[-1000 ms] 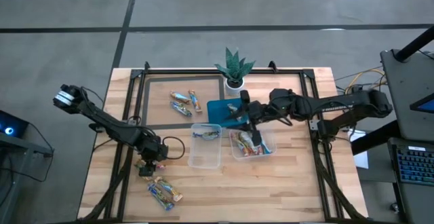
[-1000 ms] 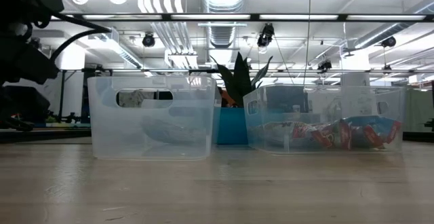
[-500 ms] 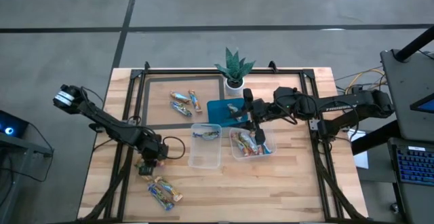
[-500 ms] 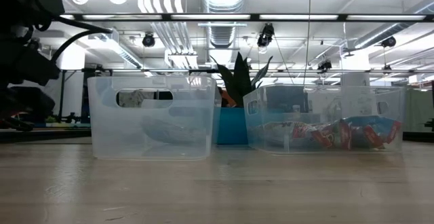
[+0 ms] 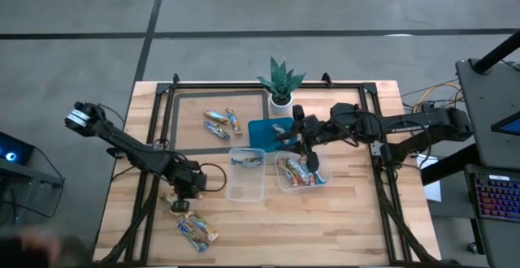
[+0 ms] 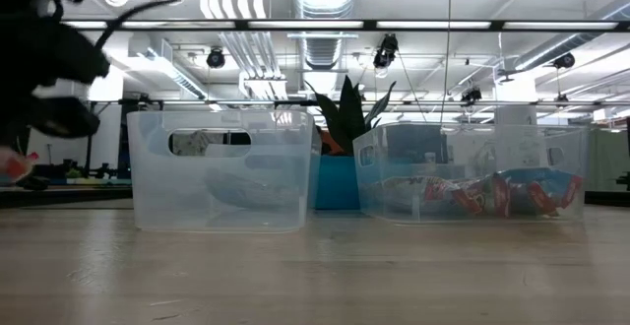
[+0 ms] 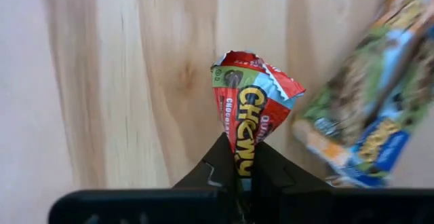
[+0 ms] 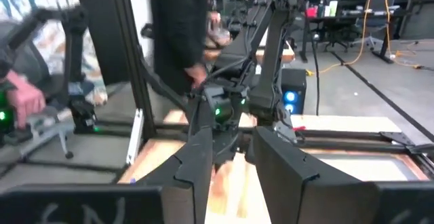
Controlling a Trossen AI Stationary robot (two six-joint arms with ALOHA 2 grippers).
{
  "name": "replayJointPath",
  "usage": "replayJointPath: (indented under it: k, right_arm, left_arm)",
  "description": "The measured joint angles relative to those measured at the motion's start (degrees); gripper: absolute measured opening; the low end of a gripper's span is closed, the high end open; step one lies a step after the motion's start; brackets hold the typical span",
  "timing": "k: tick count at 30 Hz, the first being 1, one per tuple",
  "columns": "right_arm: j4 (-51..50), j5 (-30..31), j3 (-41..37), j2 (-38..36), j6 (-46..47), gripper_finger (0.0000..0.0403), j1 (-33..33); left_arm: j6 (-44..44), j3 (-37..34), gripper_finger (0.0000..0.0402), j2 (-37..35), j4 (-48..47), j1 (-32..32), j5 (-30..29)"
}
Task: Pick and place Granola Bars by type
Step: Put the red granola bar into the right transparent bin
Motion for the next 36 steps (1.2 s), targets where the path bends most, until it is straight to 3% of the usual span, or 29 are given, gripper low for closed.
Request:
replayJointPath:
  k: [7,16,21,29,36]
  right_arm:
    - [0.3,3.0,0.0,-4.4,0.7,0.0119,0.0]
    - [1.3,9.5,0.0,-8.7,2.2,0.0163,0.0]
    - [-2.3,11.9,3.6,-7.7,2.0,0.0191,0.0]
    - [-12.0,12.0,17.4,-0.6,-3.1,0.0216,0.0]
    - [-17.2,12.0,26.5,7.4,-5.4,0.0215,0.0]
  left_arm:
    - [0.4,11.2,0.0002,-0.5,-6.7,1.0,-8.2]
    - [4.7,25.1,0.0001,-1.3,-6.3,5.2,-23.2]
    - [9.4,28.7,0.0001,-1.3,4.4,9.4,-25.3]
    - [16.7,28.7,0.0000,-1.3,27.1,16.2,-25.4]
    - [19.5,28.7,0.0000,-1.2,34.8,18.6,-25.4]
